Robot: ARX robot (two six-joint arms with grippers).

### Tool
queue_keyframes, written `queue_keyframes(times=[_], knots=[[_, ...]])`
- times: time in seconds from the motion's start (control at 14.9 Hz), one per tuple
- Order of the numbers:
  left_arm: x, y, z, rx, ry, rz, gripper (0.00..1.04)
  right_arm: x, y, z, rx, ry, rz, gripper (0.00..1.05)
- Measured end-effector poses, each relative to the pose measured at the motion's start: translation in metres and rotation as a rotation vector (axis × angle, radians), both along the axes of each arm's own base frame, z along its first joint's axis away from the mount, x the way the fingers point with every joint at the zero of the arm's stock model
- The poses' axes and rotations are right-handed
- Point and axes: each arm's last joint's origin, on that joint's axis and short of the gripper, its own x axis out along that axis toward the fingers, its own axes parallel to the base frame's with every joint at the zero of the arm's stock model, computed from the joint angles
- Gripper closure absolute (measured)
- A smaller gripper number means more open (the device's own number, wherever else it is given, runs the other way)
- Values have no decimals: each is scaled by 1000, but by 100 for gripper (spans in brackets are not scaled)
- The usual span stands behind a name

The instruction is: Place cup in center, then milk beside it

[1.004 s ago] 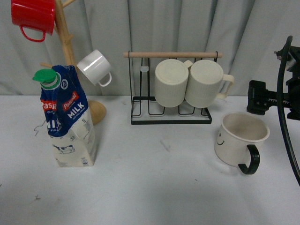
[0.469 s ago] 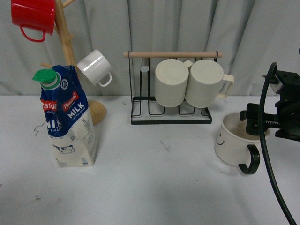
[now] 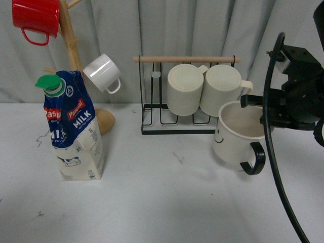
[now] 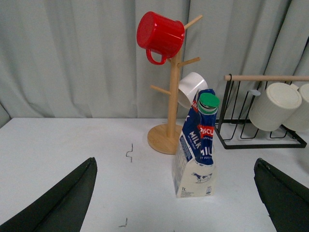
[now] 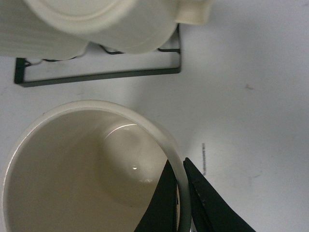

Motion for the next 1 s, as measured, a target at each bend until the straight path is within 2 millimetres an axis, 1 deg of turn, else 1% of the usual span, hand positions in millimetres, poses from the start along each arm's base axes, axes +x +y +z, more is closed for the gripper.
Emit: queue_keyframes(times=[0.2, 0.4, 0.47, 0.54, 0.67, 0.87, 1.0], knots=[[0, 0, 0, 0, 0, 0, 7, -3, 36, 3, 1, 19, 38, 101], [0, 0, 0, 0, 0, 0, 7, -1, 44, 2, -3, 26, 33, 101], [0, 0, 0, 0, 0, 0, 7, 1, 50, 2, -2, 30, 30, 101], [0, 0, 0, 0, 0, 0, 7, 2, 63, -3, -10, 48, 18, 101], [0, 0, 0, 0, 0, 0, 7, 3, 78, -16, -33, 99, -26, 101], [0, 0, 0, 0, 0, 0, 7, 4, 82, -23, -32, 119, -79, 101], [0, 0, 0, 0, 0, 0, 7, 4, 83, -24, -20, 116, -86, 101]])
